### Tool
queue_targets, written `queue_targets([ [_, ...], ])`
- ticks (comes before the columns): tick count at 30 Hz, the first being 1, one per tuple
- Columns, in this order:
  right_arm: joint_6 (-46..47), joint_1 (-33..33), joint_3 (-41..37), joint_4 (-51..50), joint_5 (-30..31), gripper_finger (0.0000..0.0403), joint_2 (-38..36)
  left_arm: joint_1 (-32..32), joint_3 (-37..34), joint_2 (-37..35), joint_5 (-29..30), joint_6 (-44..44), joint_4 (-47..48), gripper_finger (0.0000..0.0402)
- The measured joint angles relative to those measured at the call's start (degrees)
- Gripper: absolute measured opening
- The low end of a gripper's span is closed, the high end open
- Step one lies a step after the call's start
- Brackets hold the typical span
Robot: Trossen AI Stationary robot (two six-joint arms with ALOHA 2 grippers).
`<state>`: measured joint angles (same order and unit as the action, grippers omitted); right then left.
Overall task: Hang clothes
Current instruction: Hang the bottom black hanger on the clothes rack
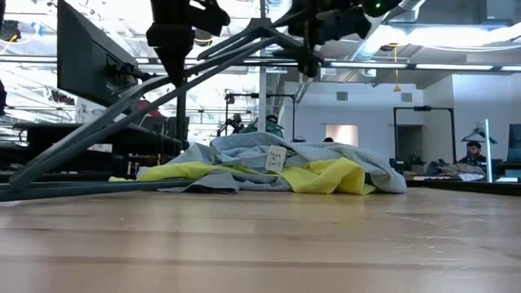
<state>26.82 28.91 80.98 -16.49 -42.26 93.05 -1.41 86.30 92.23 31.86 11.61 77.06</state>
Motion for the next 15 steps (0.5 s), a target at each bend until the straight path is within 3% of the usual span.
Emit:
queue_targets([
  [15,2.56,-2.12,-0.06,3.49,0.39,0.0234,1.95,0.04,-0.13,0.71,0.07,-2.53,-0.62,0.0075],
])
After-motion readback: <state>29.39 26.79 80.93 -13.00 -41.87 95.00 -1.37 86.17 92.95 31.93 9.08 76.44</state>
